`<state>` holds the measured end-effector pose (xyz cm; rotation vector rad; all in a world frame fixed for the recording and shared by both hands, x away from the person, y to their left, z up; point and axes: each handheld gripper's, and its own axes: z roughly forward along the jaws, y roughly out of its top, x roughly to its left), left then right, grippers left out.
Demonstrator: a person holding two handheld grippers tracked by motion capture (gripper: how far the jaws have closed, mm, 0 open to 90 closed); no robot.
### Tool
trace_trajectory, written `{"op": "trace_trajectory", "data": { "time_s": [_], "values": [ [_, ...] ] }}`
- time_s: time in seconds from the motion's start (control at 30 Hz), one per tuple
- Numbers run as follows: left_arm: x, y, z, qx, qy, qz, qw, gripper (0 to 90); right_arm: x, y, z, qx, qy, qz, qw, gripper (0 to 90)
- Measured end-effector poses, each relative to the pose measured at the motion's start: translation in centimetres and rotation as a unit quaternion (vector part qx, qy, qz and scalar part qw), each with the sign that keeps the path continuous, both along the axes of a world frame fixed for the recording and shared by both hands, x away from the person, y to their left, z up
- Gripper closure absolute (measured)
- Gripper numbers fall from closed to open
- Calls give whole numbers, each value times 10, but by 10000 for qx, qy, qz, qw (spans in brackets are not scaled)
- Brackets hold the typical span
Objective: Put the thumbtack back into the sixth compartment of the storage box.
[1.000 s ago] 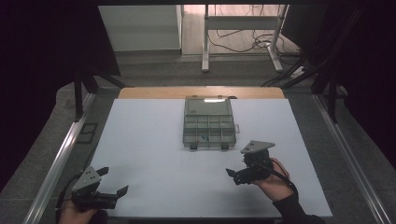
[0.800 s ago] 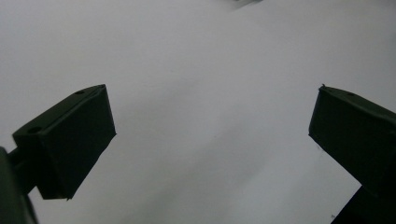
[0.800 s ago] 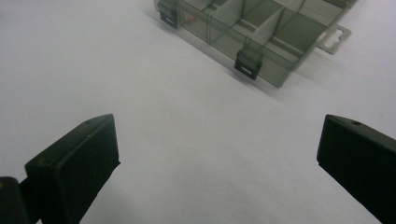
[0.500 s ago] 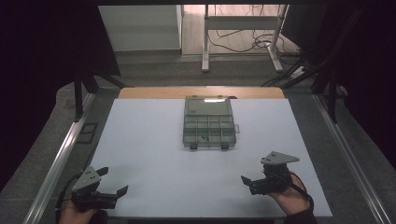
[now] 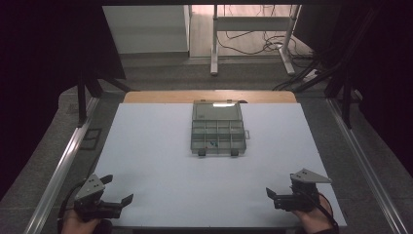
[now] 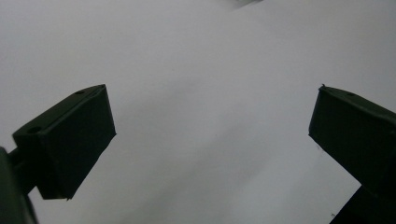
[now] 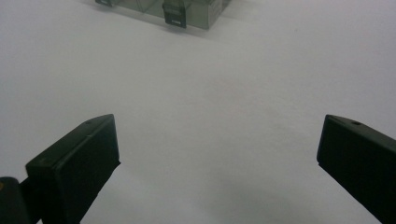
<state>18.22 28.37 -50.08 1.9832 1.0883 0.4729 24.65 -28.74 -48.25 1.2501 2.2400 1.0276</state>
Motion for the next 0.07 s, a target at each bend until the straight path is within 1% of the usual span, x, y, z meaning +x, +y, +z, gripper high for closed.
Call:
{"op": "trace_trajectory", "data": {
  "time_s": [0.07],
  "values": [
    [1, 0, 0, 23, 9, -3, 10000, 6, 1, 1, -1, -69, 44, 8, 10000, 0]
  ]
}}
